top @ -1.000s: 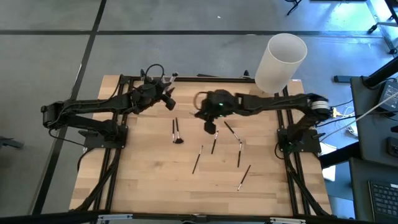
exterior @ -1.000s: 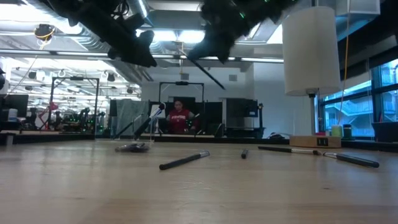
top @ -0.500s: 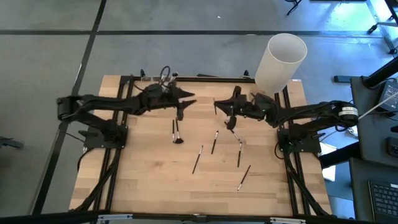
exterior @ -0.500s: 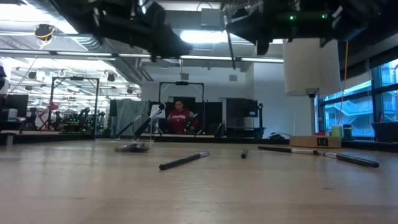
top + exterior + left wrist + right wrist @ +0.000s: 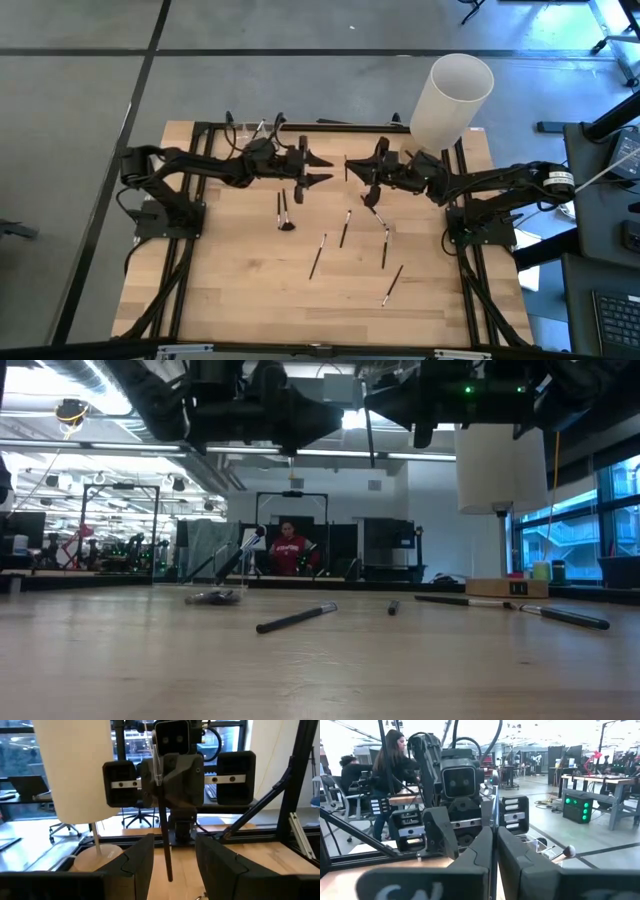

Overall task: Put items in baskets/containers
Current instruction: Put the black eyeshadow brush into the transparent organizer

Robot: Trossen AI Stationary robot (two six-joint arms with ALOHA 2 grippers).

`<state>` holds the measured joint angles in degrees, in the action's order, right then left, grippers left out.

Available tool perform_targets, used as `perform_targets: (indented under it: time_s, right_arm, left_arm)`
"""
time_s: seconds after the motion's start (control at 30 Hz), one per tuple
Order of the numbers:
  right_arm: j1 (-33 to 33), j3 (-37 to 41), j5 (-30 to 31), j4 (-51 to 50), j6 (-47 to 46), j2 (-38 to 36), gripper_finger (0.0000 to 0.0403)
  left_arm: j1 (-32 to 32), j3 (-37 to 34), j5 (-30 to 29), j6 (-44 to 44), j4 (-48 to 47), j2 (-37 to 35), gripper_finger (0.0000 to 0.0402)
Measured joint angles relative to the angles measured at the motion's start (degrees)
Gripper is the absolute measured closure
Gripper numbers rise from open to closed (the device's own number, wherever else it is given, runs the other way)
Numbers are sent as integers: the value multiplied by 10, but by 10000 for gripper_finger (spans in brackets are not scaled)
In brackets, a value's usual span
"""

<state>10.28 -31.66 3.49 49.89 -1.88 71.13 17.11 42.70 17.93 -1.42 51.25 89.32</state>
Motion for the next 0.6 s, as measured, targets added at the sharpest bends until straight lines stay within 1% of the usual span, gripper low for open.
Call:
perform_targets:
  time_s: [0.37,0.6]
  right_arm:
    - [0,0,-32,10,8,0,382]
    - [0,0,-35,8,8,0,382]
  left_arm:
    - [-10,50,-2,-15,2,41,261]
    - [-19,82,2,-15,3,74,261]
